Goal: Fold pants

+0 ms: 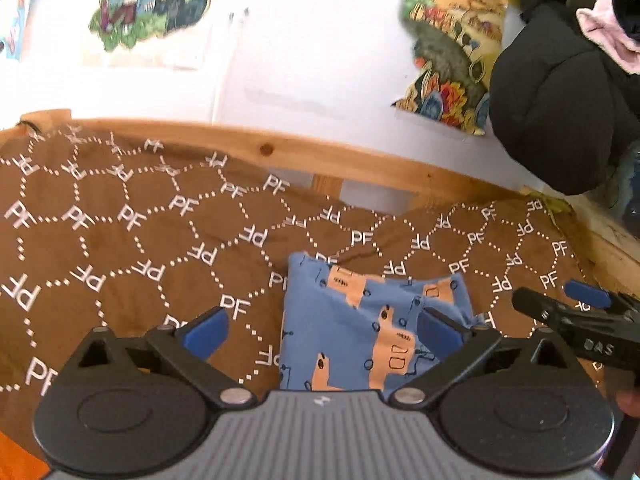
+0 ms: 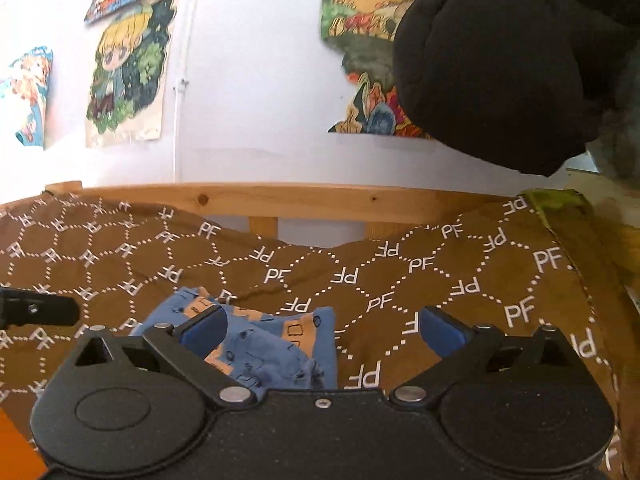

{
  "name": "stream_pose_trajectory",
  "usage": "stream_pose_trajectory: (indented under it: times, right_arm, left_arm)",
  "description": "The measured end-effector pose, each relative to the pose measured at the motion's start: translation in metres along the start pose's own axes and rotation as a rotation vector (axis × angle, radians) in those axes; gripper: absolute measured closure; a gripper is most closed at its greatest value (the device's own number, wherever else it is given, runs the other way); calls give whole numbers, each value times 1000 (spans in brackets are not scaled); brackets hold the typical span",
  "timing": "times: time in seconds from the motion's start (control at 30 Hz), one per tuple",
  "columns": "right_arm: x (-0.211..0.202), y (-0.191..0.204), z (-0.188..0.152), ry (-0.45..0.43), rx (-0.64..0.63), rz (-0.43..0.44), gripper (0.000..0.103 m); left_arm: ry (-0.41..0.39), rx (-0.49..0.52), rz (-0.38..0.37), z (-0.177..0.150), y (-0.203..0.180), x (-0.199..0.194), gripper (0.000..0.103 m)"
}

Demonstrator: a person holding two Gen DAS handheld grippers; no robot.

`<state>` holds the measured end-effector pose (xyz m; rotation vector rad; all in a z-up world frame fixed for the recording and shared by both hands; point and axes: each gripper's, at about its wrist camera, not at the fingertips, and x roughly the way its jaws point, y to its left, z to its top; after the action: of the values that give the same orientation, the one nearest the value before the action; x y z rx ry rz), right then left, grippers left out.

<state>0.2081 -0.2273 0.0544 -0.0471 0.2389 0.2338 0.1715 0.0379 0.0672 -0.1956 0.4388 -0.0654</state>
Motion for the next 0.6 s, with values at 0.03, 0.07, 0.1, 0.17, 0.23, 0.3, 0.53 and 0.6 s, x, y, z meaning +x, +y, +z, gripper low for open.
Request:
stream_pose_trajectory:
  times: [0.03,0.07,0.1,0.17,0.23,0.3,0.53,0.6]
  right_arm:
    - [-6,1,-1,-3,6,1,1]
    - [-13,2,-2,-6,12,1,1]
    - [-19,2,-3,-8,16,0,1]
    - [-30,4,-5,-9,23,-2,1]
    - [-41,7,-10,-11,25,-9,1]
    - [-50,9,-15,-8,27,-13,1]
    - [-86,15,-39,13,35,-28,1]
    - [-93,16,-44,26,45,-22,1]
  left_arm:
    - [-6,5,2,0,-2,-4,0]
    - [-12,11,2,-1,-3,-7,0]
    - [-15,18,3,-2,-5,-10,0]
    - [-18,31,10,-6,-7,-16,0]
    - [-18,44,19,-10,-8,-22,0]
    - [-16,46,24,-17,-8,-28,0]
    - [15,100,37,-47,-12,-46,0]
    - [31,116,45,-55,-14,-49,0]
